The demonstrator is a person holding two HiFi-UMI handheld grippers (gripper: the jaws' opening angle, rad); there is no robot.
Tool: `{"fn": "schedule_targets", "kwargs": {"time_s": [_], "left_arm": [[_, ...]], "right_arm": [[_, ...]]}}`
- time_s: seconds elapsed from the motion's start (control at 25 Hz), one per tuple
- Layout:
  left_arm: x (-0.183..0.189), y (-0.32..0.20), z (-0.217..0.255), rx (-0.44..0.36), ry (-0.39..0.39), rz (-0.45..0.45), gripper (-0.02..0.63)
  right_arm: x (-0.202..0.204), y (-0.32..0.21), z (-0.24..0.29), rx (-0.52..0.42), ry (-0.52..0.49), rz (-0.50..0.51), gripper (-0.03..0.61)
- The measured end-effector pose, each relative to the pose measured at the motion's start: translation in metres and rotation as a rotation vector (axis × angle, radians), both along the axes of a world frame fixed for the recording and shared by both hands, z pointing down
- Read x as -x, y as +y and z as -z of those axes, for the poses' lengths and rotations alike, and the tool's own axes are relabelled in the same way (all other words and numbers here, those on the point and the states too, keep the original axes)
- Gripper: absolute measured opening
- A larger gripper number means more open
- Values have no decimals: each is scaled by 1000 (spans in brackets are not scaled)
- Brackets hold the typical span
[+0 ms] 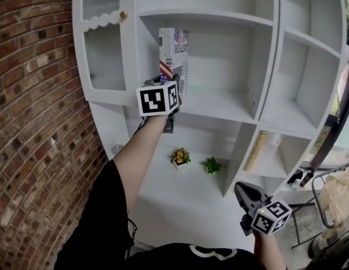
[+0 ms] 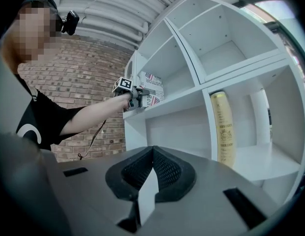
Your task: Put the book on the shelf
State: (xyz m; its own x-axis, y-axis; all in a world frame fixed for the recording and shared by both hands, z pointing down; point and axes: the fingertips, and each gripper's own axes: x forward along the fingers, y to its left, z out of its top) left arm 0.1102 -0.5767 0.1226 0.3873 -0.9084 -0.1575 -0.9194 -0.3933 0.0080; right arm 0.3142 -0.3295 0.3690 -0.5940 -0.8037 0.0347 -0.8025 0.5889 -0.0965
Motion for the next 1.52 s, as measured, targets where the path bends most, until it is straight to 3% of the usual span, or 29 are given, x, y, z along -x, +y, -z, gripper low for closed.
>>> {"fn": "schedule_targets", "kwargs": {"time_s": [0.2, 0.44, 0.68, 1.0, 1.16, 1.32, 1.52], "left_arm": [[0, -13, -5, 23, -35, 35, 152], [0, -15, -8, 56, -38, 10, 153], [2, 0, -2, 27, 16, -40, 362], [12, 69, -14, -9, -69, -158, 396], [13, 125, -47, 38, -62, -303, 385], [15, 191, -97, 102, -58, -451, 284], [23, 248, -130, 141, -67, -550, 143]], "right_arm": [[-6, 1, -10, 22, 6, -14, 12], [-9, 5, -18, 42, 5, -14, 11], [3, 11, -9, 16, -20, -3, 12], [45, 29, 25, -77, -27, 53, 12], [68, 41, 44, -115, -48, 76, 11], [89, 50, 61, -129, -65, 95, 11], [106, 58, 72, -140, -93, 93, 11]]}}
